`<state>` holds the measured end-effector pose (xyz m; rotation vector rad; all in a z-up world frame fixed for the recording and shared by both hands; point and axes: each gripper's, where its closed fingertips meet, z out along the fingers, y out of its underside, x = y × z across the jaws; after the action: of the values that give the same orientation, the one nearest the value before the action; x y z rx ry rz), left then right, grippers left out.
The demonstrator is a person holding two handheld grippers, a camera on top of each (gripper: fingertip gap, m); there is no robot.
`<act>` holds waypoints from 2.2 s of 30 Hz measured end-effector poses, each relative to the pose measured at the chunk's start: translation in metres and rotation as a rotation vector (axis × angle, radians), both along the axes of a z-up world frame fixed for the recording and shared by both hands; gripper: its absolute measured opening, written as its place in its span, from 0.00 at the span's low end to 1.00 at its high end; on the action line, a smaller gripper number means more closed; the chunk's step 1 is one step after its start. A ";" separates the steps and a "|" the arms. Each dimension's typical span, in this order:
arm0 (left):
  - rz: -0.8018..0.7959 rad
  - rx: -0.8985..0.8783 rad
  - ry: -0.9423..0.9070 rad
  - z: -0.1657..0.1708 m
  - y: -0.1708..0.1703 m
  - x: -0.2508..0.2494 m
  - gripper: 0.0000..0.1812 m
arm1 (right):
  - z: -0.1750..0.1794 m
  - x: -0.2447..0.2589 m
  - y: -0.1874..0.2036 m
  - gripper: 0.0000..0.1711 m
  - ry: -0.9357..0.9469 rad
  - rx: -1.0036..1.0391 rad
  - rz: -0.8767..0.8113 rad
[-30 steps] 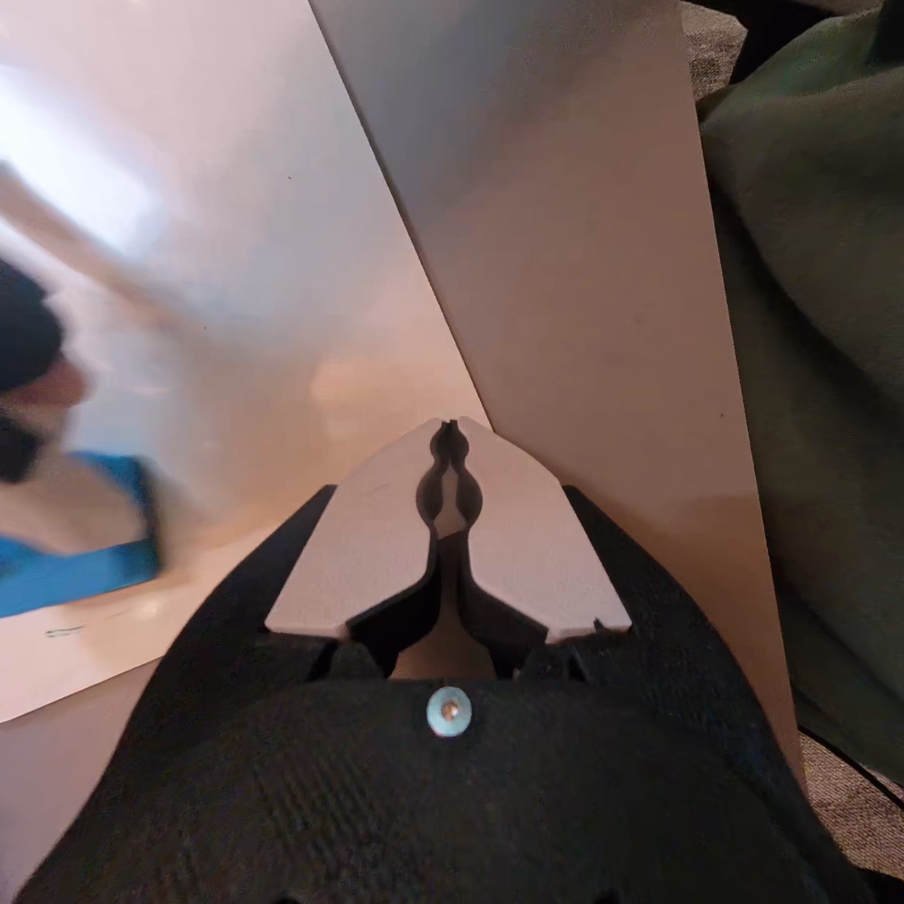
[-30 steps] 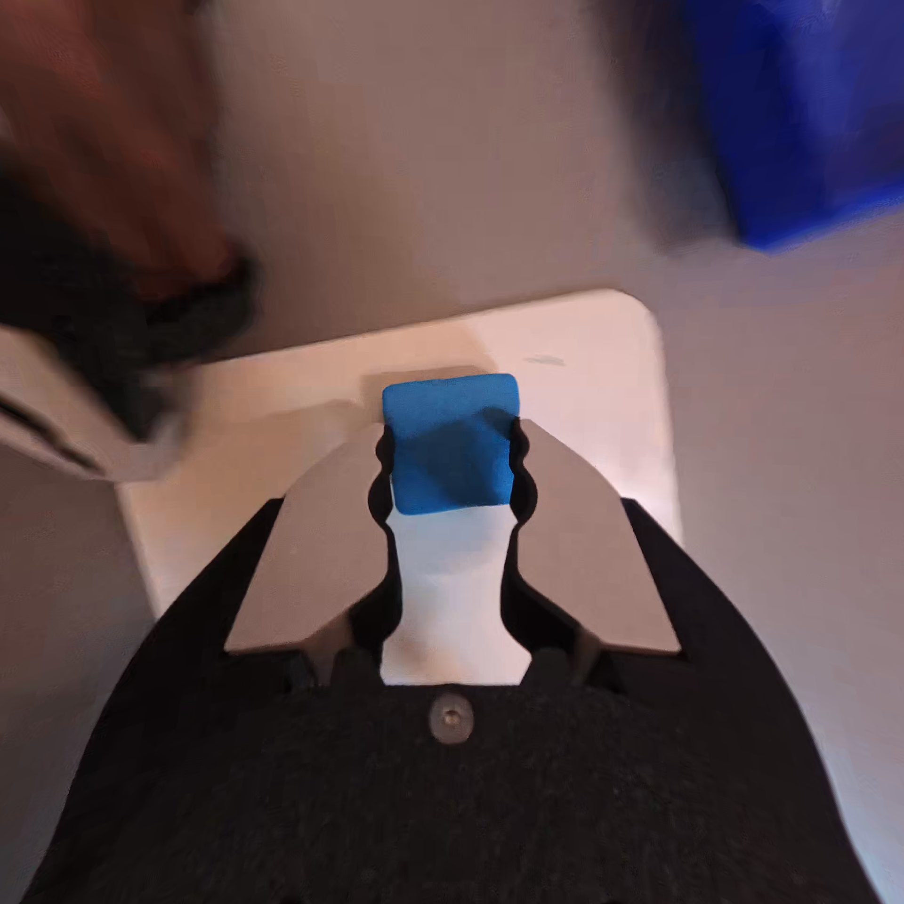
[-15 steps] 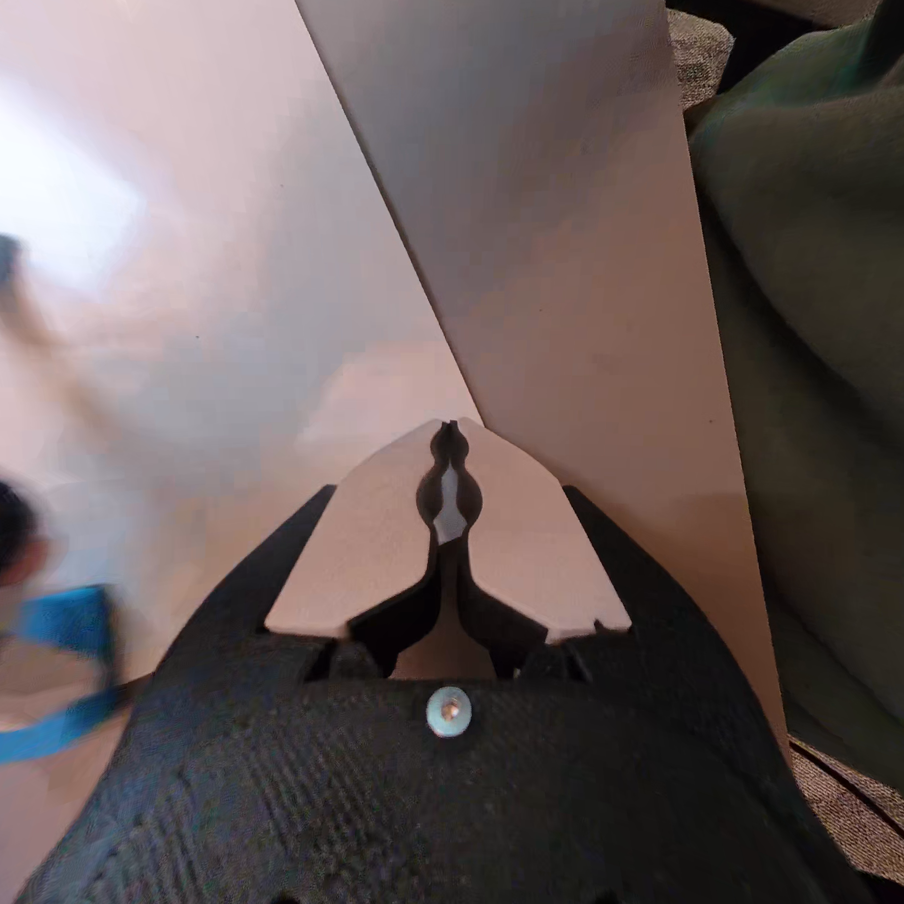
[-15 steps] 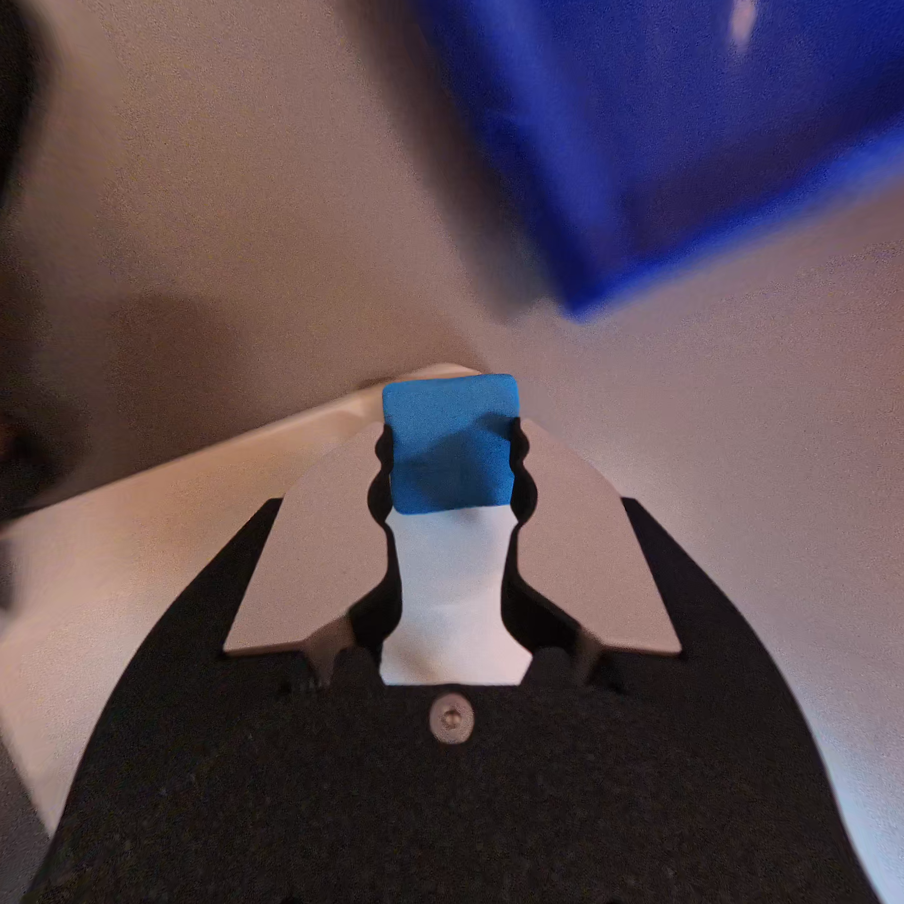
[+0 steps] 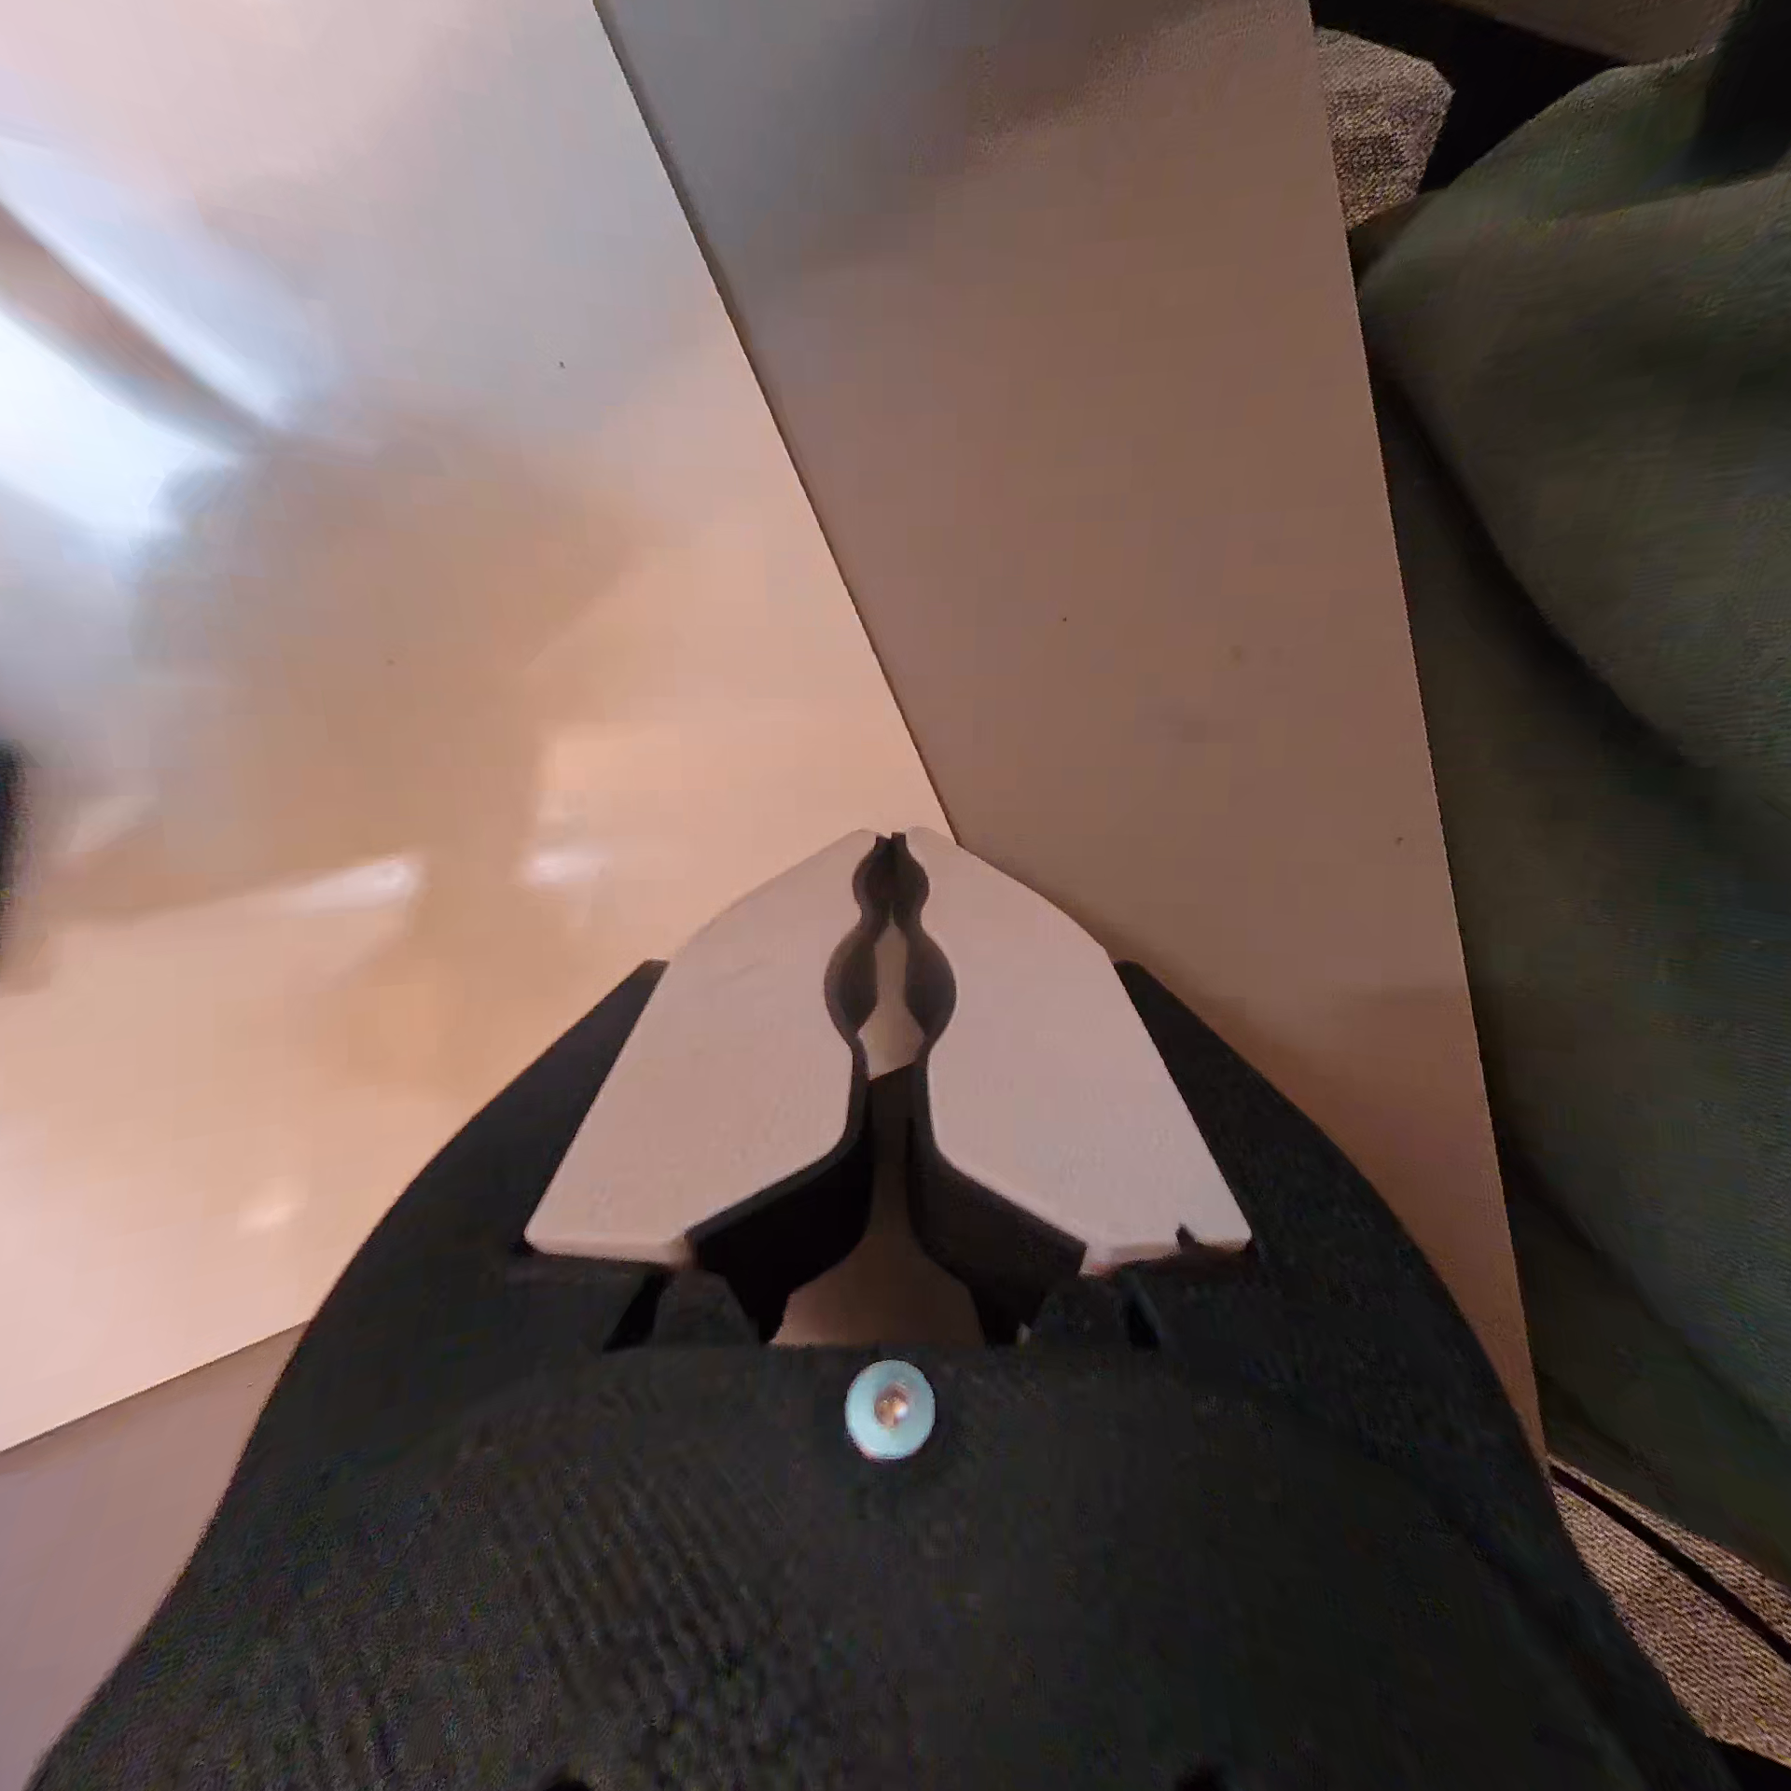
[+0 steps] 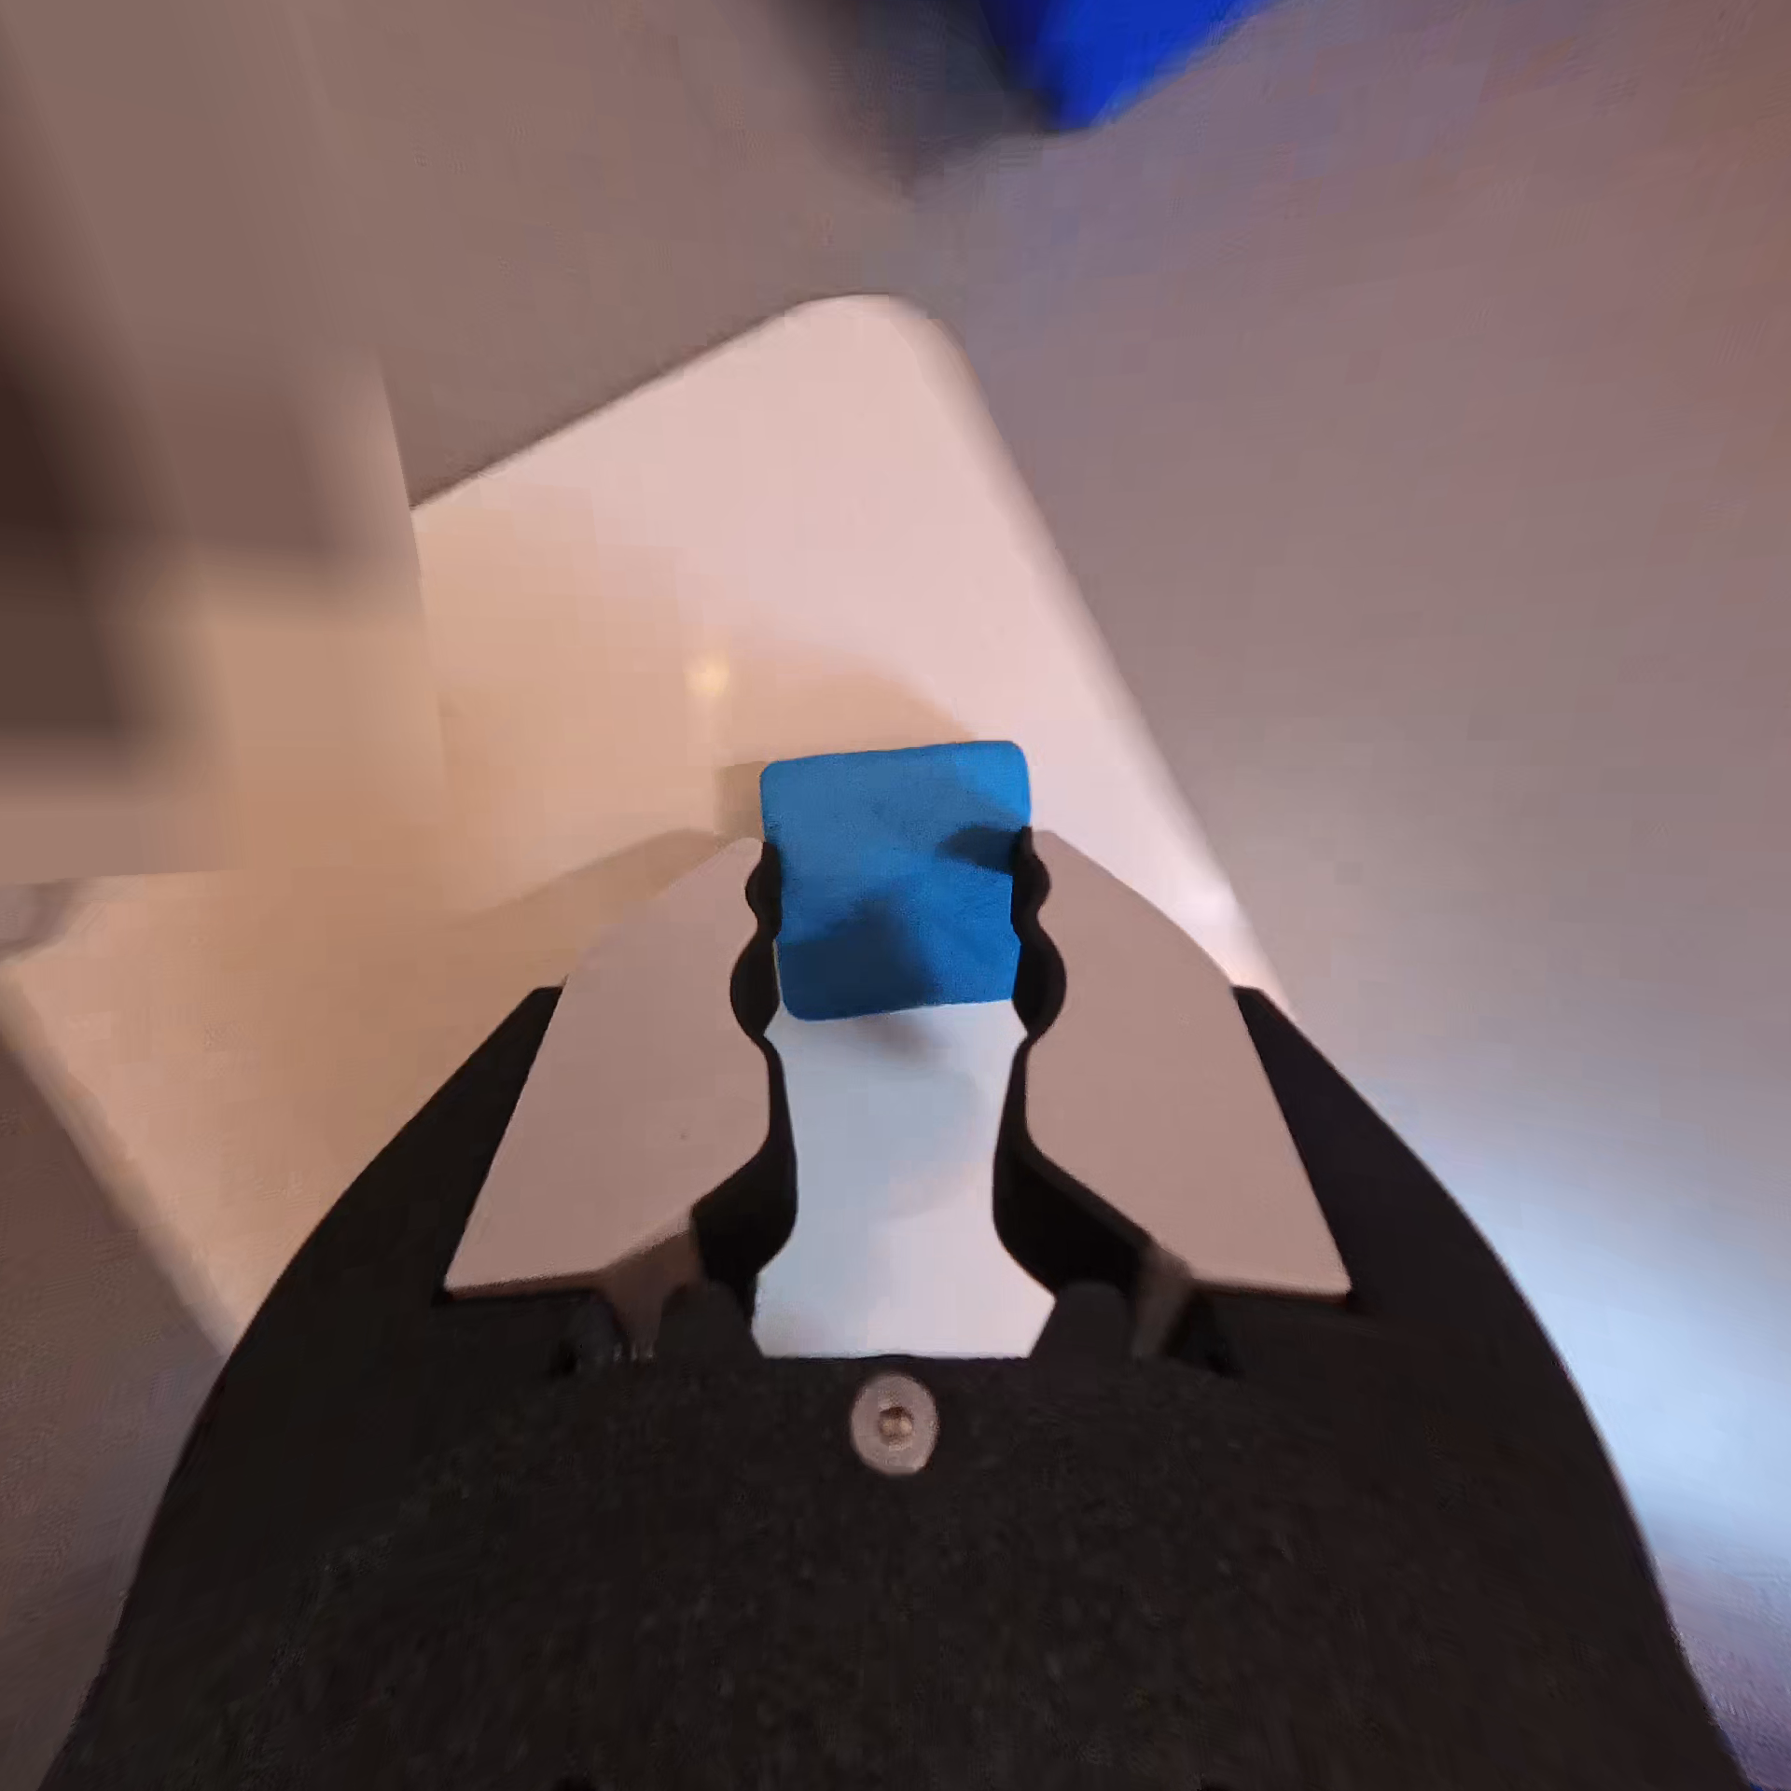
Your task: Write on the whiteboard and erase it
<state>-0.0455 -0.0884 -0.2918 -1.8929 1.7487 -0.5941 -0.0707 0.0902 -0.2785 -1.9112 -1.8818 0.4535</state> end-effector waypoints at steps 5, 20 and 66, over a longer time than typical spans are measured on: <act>-0.008 -0.022 -0.001 0.000 -0.001 0.001 0.00 | 0.000 -0.017 -0.080 0.27 -0.052 0.031 0.186; 0.002 -0.004 0.003 0.000 0.000 0.000 0.00 | 0.000 0.038 0.025 0.27 -0.006 0.013 -0.173; 0.137 -0.005 -0.274 0.046 0.032 -0.004 0.00 | 0.089 0.189 0.081 0.47 0.664 0.281 -0.676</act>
<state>-0.0497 -0.0561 -0.2459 -1.8196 1.4339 -0.7662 0.1182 0.1713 -0.1898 -1.7651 -0.7782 0.4829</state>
